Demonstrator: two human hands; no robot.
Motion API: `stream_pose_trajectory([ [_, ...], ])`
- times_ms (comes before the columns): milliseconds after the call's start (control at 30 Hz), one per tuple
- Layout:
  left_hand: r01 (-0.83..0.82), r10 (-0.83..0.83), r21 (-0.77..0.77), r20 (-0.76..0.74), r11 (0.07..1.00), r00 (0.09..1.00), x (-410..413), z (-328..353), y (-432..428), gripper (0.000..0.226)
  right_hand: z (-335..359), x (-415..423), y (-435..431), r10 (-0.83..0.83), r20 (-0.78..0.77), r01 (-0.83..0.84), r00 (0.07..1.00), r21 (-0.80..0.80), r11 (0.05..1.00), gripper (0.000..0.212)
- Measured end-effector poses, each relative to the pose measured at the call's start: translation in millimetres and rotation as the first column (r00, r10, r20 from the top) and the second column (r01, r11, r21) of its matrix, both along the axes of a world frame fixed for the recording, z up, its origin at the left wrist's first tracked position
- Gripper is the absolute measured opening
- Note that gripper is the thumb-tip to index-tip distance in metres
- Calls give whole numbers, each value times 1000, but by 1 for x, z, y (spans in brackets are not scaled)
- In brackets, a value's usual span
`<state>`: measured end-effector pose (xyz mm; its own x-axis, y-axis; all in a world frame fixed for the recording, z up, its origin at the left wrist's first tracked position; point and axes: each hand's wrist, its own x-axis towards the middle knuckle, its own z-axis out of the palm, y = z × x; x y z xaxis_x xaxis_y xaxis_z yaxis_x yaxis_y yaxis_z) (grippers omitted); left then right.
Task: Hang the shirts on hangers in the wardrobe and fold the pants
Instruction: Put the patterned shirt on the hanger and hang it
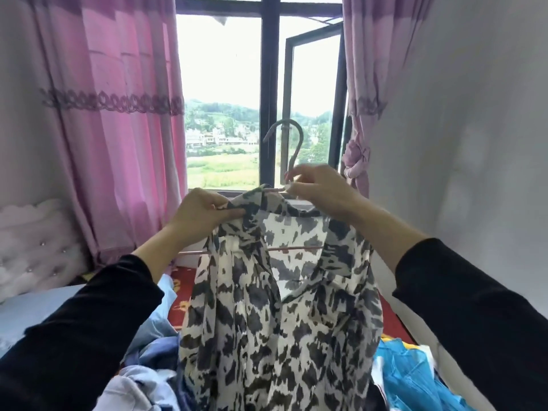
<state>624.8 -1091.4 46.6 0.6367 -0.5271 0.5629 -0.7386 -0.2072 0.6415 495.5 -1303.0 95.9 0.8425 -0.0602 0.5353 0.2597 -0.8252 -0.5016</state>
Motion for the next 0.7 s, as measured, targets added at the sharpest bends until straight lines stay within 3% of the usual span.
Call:
stream_pose_trajectory([
  [100, 31, -32, -11, -39, 999, 999, 5, -2, 17, 35, 4, 13, 13, -5, -37, 4, 999, -50, 999, 33],
  [200, 24, -22, 39, -44, 999, 999, 10, -4, 46, 47, 8, 14, 17, 40, -106, -45, 994, -44, 998, 29],
  [400, -22, 26, 72, -53, 997, 998, -8, -7, 96, 13, 14, 0, 38, 69, -155, -82, 985, -74, 994, 19],
  [700, -190, 195, 73, -74, 979, 978, -105, -9, 190, 30, 24, -46, 124, 251, -154, -261, 956, -53, 964, 31],
])
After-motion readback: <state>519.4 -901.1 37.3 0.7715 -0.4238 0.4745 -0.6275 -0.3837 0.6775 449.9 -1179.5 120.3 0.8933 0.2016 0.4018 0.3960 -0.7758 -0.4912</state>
